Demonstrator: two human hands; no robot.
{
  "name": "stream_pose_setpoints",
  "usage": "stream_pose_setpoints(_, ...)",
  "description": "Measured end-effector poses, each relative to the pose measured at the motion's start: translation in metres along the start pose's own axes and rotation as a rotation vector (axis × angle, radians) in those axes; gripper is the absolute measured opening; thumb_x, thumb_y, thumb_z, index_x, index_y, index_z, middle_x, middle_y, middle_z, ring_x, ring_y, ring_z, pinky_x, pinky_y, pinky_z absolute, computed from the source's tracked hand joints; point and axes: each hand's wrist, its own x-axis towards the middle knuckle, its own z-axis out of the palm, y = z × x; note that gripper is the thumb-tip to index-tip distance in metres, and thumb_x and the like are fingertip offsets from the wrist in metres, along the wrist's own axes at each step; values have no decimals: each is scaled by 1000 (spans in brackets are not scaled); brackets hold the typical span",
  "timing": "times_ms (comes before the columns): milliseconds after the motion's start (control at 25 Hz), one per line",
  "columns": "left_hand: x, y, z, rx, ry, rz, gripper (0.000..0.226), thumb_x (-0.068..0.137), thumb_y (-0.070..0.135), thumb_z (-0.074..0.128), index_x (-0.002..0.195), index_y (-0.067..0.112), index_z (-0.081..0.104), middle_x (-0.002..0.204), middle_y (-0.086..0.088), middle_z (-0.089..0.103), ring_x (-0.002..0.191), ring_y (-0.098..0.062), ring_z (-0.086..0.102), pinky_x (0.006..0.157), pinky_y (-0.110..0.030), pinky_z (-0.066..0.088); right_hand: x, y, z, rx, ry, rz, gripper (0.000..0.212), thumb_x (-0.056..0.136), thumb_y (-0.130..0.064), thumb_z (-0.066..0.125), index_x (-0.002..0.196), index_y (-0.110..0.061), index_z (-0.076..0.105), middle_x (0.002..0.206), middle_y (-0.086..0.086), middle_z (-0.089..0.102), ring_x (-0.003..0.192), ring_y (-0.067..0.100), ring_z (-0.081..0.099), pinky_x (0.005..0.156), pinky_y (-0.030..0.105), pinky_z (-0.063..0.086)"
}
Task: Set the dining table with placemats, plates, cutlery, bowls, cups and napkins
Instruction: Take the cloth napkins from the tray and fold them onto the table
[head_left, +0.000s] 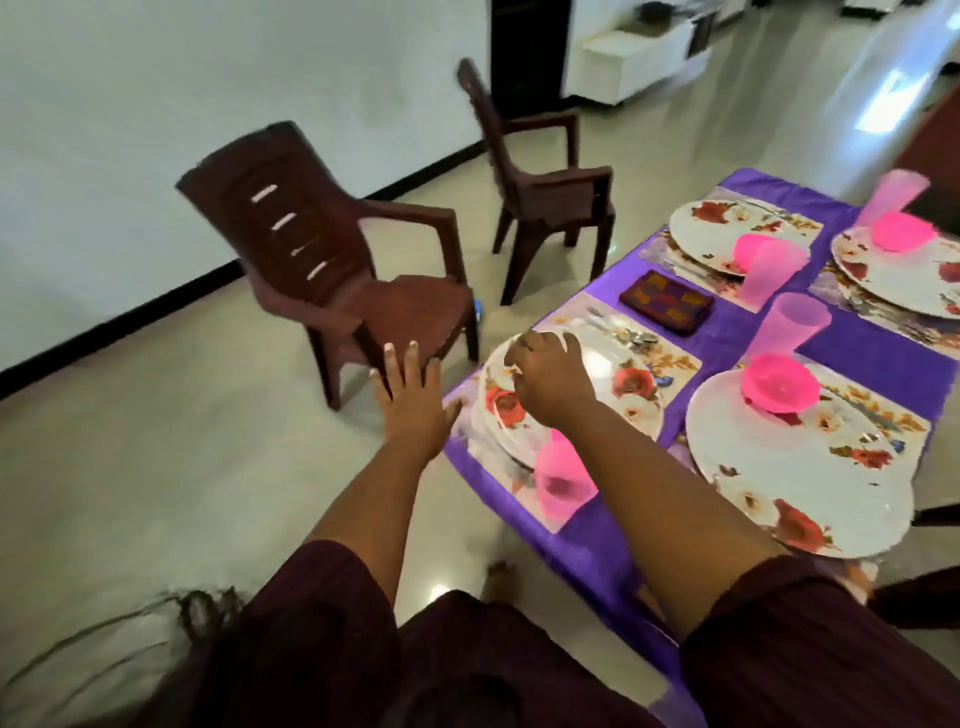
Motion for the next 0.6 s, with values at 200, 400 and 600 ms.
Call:
stream_pose_setpoints(200, -118, -88, -8, 71, -1, -189, 75, 97, 62, 27, 155, 18, 9, 162, -11, -9, 146, -36, -18, 116, -56, -7, -44, -114, 12, 26, -26, -302, 29, 87, -17, 56, 115, -15, 63, 121, 10, 56, 120, 32, 49, 112, 55, 19)
stream_pose_setpoints(400, -230, -183, -18, 53, 32, -491, 78, 95, 66, 17, 152, 24, -17, 160, -10, -22, 146, -32, -21, 116, -52, -10, -58, -241, 16, -4, -105, -601, 47, 94, -31, 53, 138, -19, 43, 150, 6, 31, 144, 28, 19, 116, 54, 10)
stream_pose_setpoints(600, -344, -260, -8, 9, -43, -849, 79, 94, 67, 17, 151, 26, -19, 160, -10, -23, 146, -30, -24, 114, -51, -14, -87, -359, 38, 83, -223, -752, 50, 95, -39, 50, 140, -23, 37, 152, 4, 25, 145, 25, 16, 116, 51, 11)
